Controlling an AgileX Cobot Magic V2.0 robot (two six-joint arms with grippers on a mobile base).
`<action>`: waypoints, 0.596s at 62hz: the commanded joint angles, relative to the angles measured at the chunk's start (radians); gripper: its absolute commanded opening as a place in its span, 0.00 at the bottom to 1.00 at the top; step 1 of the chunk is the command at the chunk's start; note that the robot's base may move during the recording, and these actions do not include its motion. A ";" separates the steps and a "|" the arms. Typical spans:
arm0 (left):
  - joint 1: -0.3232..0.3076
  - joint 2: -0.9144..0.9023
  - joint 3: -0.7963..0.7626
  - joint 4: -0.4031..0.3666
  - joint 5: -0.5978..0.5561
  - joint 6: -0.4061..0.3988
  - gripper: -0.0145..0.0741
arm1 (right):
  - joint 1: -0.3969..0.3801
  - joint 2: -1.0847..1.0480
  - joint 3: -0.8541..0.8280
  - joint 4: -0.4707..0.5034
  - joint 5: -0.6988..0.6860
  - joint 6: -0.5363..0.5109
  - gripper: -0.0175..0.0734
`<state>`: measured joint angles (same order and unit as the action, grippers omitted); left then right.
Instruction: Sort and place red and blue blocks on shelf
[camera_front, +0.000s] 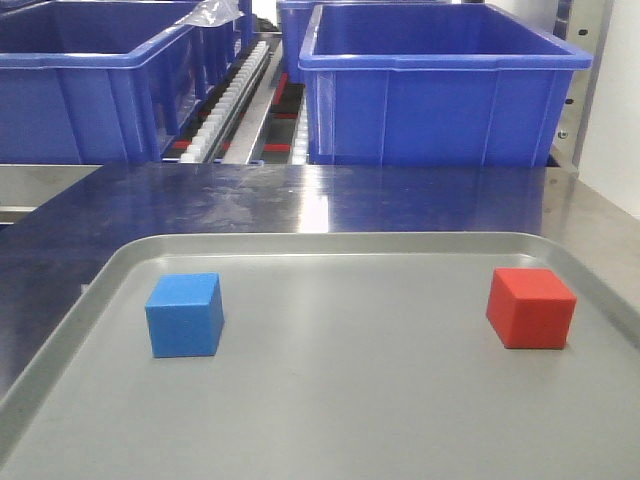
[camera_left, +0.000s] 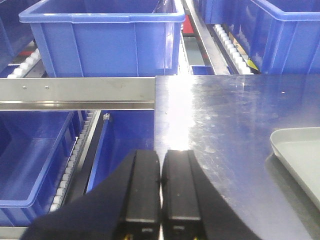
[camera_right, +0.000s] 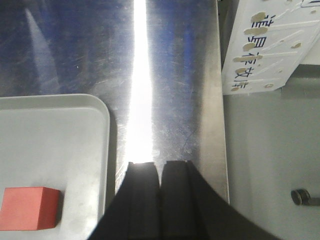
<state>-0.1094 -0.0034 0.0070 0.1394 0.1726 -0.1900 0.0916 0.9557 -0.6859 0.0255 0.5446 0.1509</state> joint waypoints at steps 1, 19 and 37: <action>0.000 -0.021 0.045 0.000 -0.085 -0.003 0.31 | -0.001 0.007 -0.045 0.004 -0.029 -0.008 0.26; 0.000 -0.021 0.045 0.000 -0.085 -0.003 0.31 | 0.000 0.038 -0.046 0.004 0.055 -0.009 0.76; 0.000 -0.021 0.045 0.000 -0.085 -0.003 0.31 | 0.001 0.039 -0.046 0.072 0.081 -0.009 0.79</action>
<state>-0.1094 -0.0034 0.0070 0.1394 0.1726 -0.1900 0.0937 1.0008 -0.6940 0.0662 0.6653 0.1509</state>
